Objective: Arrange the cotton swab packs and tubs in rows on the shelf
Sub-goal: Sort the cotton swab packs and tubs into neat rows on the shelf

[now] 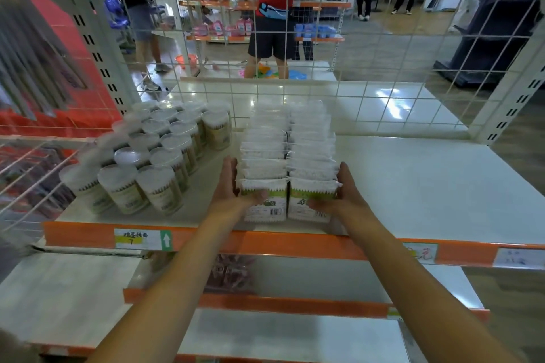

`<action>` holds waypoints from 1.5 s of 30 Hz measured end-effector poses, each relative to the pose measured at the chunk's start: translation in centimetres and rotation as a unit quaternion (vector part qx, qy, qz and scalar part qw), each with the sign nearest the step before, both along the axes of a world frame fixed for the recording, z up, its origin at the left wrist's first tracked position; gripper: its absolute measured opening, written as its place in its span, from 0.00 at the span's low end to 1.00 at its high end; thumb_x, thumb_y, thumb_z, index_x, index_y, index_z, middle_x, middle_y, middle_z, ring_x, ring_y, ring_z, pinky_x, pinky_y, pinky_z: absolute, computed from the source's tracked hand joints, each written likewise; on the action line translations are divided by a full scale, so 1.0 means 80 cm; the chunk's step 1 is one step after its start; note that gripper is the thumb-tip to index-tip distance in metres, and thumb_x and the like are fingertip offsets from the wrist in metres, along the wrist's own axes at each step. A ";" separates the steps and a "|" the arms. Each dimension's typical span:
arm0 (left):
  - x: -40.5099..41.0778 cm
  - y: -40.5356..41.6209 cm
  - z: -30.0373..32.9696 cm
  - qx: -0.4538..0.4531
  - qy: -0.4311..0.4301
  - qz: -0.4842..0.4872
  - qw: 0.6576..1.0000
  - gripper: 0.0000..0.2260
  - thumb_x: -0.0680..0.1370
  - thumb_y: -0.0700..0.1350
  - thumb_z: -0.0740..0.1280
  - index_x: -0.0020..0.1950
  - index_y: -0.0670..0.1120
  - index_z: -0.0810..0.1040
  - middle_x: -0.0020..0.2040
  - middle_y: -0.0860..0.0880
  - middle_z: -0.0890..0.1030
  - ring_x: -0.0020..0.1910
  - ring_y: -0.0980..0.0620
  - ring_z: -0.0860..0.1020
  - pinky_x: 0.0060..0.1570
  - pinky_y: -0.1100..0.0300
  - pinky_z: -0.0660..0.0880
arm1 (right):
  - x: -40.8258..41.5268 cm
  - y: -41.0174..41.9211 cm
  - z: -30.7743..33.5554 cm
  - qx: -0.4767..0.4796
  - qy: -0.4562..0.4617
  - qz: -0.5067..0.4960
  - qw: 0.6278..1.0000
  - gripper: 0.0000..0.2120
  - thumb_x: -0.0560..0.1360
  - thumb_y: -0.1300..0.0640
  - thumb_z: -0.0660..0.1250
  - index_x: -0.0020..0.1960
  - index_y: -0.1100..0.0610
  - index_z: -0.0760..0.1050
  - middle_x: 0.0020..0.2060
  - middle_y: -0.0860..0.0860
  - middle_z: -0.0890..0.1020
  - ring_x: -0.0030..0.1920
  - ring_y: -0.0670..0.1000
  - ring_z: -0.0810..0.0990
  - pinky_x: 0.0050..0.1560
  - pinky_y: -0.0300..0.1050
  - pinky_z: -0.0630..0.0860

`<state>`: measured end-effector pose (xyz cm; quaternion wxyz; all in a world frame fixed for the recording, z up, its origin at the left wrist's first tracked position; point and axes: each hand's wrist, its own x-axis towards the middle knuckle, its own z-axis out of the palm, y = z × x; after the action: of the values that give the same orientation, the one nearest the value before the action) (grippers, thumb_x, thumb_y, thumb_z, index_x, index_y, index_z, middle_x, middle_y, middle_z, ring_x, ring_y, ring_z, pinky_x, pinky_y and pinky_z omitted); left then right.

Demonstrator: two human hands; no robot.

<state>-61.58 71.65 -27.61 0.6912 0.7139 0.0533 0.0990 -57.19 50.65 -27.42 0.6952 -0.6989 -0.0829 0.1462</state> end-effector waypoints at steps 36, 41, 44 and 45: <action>0.088 0.009 0.030 0.005 0.064 -0.002 0.998 0.08 0.81 0.44 0.58 0.48 0.45 0.76 0.39 0.48 0.78 0.36 0.51 0.76 0.34 0.64 0.72 | 0.095 0.033 0.040 -0.146 -0.019 -0.070 0.987 0.13 0.72 0.61 0.66 0.56 0.58 0.75 0.46 0.52 0.81 0.45 0.51 0.79 0.39 0.40 0.75; 0.093 0.012 0.041 -0.064 0.063 0.020 0.996 0.07 0.79 0.40 0.60 0.42 0.44 0.73 0.27 0.53 0.78 0.24 0.57 0.75 0.22 0.70 0.68 | 0.112 0.028 0.041 -0.099 0.029 -0.078 0.992 0.21 0.71 0.55 0.69 0.62 0.61 0.73 0.56 0.57 0.79 0.54 0.57 0.79 0.57 0.54 0.76; 0.111 0.018 0.047 -0.044 0.065 0.042 0.996 0.05 0.78 0.42 0.62 0.43 0.44 0.73 0.35 0.49 0.76 0.33 0.53 0.74 0.30 0.62 0.70 | 0.123 0.034 0.047 -0.111 0.020 -0.103 0.988 0.34 0.68 0.45 0.70 0.67 0.61 0.67 0.58 0.55 0.75 0.57 0.56 0.74 0.45 0.45 0.73; 0.117 0.019 0.049 -0.035 0.068 0.044 0.996 0.05 0.78 0.44 0.62 0.46 0.43 0.74 0.41 0.46 0.76 0.39 0.49 0.75 0.36 0.59 0.72 | 0.128 0.036 0.048 -0.111 0.022 -0.114 0.987 0.34 0.69 0.44 0.69 0.68 0.62 0.66 0.57 0.54 0.73 0.55 0.55 0.73 0.42 0.43 0.69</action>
<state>-52.22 73.19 -23.65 0.7053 0.6914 0.1352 0.0789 -46.94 53.50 -23.55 0.6273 -0.7730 0.0287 0.0897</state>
